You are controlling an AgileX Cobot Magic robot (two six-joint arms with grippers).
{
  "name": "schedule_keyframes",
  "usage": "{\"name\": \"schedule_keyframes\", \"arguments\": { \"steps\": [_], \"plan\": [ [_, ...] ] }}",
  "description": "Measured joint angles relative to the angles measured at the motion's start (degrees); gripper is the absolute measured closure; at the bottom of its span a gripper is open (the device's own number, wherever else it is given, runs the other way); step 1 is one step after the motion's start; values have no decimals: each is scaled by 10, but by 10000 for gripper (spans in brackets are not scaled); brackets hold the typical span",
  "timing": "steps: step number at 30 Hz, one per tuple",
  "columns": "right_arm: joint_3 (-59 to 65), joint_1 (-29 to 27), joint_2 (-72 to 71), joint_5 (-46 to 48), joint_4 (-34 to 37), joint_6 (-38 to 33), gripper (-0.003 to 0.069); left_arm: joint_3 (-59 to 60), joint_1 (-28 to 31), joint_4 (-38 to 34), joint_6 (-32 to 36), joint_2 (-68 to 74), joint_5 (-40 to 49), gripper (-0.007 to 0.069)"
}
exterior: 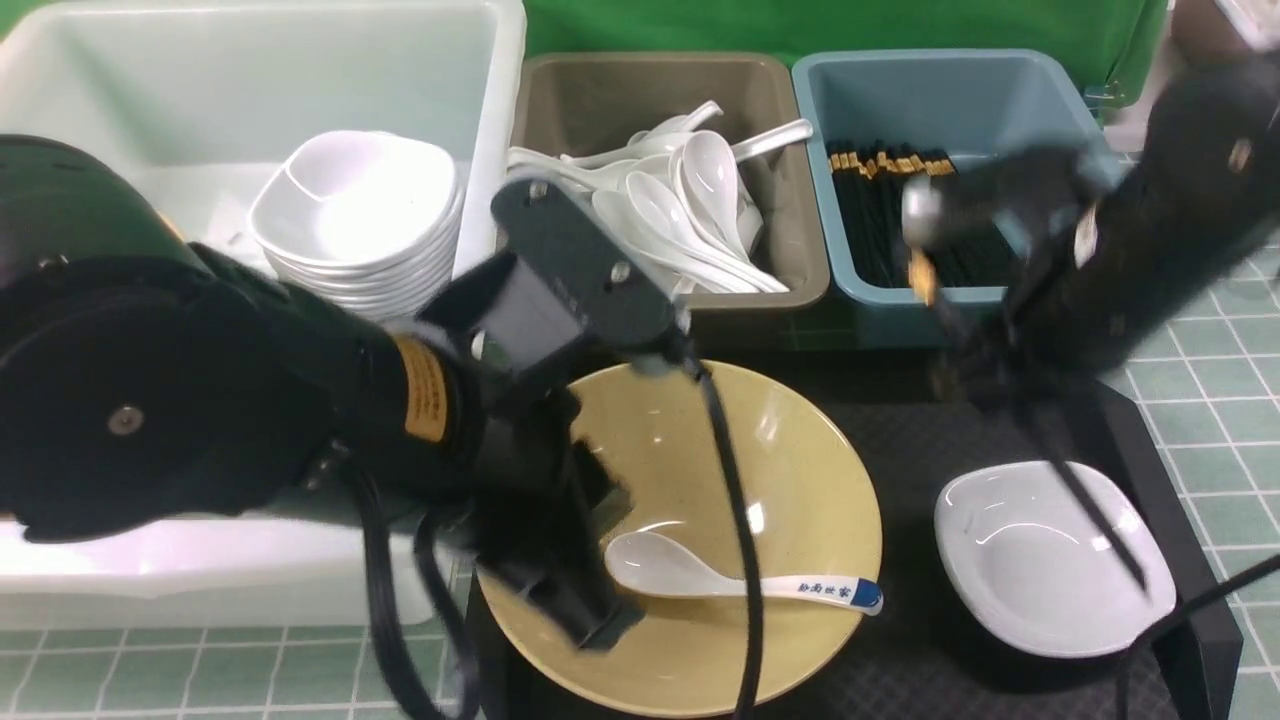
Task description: On blue table put chopsticks spoon bowls plates into blue grey white boxes.
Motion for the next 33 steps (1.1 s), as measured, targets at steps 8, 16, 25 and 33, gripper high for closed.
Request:
{"name": "schedule_keyframes", "arguments": {
  "steps": [8, 16, 25, 33],
  "plan": [
    [-170, -16, 36, -61, -21, 3, 499, -58, 58, 15, -29, 50, -167, 623],
    [-265, -77, 149, -190, -24, 81, 499, -151, 135, -5, -66, 90, -161, 623],
    [-321, -104, 291, -216, -26, 127, 499, -152, 138, -11, -68, 90, -77, 623],
    [-380, -105, 315, -95, -26, 130, 400, -152, 138, 4, -68, 83, -46, 623]
  ]
}}
